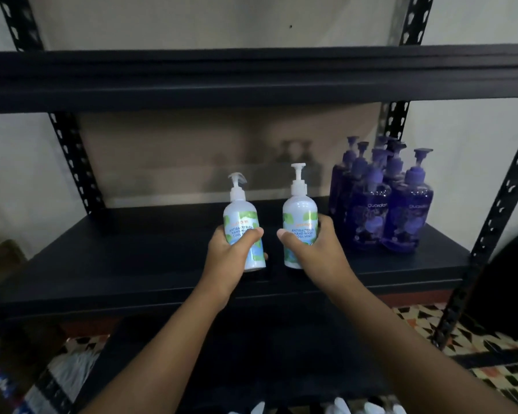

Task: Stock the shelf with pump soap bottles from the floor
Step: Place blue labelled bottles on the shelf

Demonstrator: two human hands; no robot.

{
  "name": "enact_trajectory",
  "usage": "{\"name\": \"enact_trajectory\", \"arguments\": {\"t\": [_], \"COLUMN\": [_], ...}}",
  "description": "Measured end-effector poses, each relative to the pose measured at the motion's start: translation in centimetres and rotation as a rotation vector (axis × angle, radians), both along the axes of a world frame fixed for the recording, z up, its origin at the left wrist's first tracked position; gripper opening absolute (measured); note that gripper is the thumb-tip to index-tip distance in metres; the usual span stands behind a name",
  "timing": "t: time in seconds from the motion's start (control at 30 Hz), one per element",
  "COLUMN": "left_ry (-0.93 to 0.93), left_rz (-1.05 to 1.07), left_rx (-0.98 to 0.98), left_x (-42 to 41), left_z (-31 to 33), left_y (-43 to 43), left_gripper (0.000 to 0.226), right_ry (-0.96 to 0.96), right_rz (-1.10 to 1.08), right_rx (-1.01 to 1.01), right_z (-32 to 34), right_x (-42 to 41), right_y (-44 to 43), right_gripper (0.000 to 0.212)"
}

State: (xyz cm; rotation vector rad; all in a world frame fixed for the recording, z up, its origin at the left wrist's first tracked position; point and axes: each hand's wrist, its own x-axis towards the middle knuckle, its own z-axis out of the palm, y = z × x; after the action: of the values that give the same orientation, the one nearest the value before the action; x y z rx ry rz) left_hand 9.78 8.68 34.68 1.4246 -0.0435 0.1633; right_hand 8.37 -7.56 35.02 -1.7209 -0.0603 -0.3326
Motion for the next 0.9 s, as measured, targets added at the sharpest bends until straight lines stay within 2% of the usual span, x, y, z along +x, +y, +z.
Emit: {"name": "enact_trajectory", "arguments": {"t": [0.1, 0.3, 0.47, 0.57, 0.6, 0.73, 0.9], "left_ry": [0.02, 0.048, 0.078, 0.086, 0.085, 0.086, 0.1], "left_rz": [0.011, 0.023, 0.026, 0.031, 0.033, 0.05, 0.056], "left_rx": [-0.024, -0.093, -0.192, -0.173, -0.164, -0.174, -0.211], "left_x": [1.8, 2.8, 2.9, 2.9, 2.9, 2.9, 3.0], "left_z": [-0.6, -1.2, -1.3, -1.3, -1.3, -1.2, -1.3], "left_y": [0.0, 0.4, 0.8, 0.7, 0.7, 0.6, 0.7], "left_gripper": [0.035, 0.056, 0.039, 0.033, 0.031, 0.029, 0.03], "right_ry": [-0.008, -0.002, 0.014, 0.031, 0.044, 0.086, 0.114], "right_rz": [0.001, -0.01, -0.029, -0.061, -0.087, -0.165, -0.16], "right_rx": [-0.035, -0.132, -0.197, -0.214, -0.263, -0.416, -0.419], "right_z": [-0.5, -1.8, -2.6, -3.2, -3.3, -3.3, -2.7], "right_x": [2.2, 4.4, 4.3, 4.1, 4.1, 4.7, 8.4], "right_y": [0.0, 0.0, -0.2, -0.3, -0.4, -0.4, 0.3], "right_gripper": [0.06, 0.06, 0.075, 0.096, 0.097, 0.063, 0.061]}}
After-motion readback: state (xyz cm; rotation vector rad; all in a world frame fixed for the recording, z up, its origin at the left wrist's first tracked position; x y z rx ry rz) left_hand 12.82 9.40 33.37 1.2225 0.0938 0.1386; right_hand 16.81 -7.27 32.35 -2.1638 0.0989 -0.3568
